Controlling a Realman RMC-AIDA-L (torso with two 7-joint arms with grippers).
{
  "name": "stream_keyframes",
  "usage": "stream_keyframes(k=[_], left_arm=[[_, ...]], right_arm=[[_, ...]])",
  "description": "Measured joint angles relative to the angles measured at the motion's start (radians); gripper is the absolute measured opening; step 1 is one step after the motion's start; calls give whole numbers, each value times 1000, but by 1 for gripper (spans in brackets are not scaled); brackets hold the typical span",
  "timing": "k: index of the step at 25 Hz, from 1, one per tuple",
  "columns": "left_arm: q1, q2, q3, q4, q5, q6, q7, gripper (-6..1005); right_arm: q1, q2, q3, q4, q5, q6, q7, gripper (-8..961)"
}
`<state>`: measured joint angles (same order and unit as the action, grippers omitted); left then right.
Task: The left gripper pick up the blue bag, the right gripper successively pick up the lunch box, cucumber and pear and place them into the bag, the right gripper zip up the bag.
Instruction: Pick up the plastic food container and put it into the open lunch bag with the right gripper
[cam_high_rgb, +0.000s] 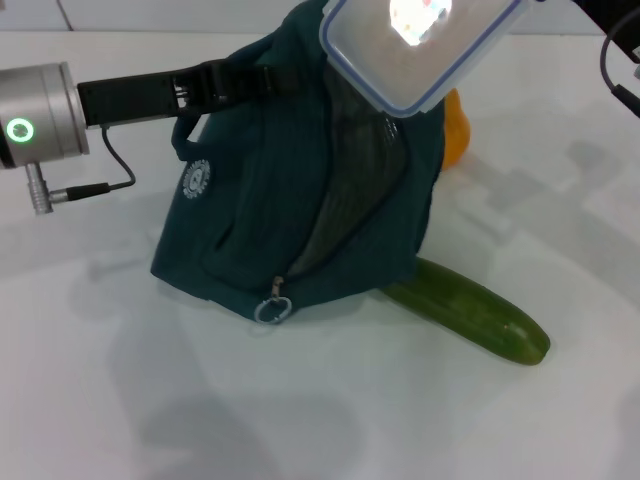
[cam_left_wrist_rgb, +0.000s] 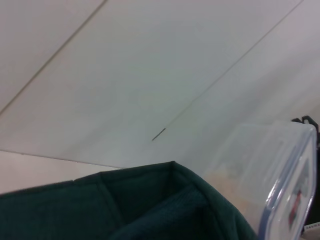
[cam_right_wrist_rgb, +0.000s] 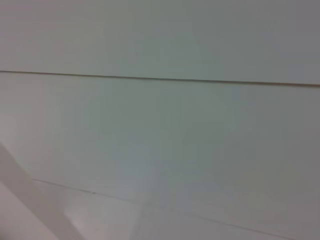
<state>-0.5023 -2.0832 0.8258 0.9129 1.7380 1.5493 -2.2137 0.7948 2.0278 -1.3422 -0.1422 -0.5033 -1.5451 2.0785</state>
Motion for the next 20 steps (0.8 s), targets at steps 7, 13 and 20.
stream_keyframes(k=[7, 13, 20], left_arm=[[-8, 0, 2, 0, -2, 0, 0, 47], [-14, 0, 3, 0, -31, 0, 1, 47], [-20, 1, 3, -23, -46, 0, 5, 47]], right_arm=[[9, 0, -69, -3, 21, 57, 0, 31], [10, 0, -195, -46, 62, 134, 0, 31], [-9, 0, -430, -115, 234, 225, -10, 36]])
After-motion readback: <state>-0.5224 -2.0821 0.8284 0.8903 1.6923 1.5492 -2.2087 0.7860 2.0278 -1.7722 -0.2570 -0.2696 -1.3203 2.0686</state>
